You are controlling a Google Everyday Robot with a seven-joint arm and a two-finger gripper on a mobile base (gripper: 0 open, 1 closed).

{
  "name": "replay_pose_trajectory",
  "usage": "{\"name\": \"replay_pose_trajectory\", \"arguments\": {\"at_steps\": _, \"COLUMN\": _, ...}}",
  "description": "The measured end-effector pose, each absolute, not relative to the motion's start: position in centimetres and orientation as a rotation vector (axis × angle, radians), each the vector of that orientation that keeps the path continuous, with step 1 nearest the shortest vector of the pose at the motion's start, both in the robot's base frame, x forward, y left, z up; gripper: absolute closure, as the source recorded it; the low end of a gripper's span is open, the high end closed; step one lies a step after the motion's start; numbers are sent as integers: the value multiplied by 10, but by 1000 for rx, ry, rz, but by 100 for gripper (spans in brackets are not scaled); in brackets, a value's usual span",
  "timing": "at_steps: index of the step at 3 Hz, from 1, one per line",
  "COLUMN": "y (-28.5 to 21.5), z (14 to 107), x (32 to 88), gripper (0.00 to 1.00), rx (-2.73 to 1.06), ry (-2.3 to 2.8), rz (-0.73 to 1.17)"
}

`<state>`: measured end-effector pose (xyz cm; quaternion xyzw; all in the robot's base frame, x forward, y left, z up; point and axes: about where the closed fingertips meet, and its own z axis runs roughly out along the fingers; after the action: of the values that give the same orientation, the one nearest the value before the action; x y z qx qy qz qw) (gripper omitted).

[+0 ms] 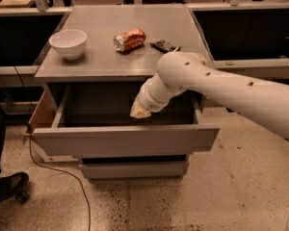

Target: Open top drawer

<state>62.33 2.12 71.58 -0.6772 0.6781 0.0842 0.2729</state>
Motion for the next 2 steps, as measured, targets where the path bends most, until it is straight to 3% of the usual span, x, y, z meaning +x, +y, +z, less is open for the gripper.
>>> {"name": "replay_pose_trajectory", "arguments": {"at_steps": 2, "y": 34, "z": 668, "x": 611, "gripper": 100, "rx": -1861, "ry": 1888, "rz": 367}}
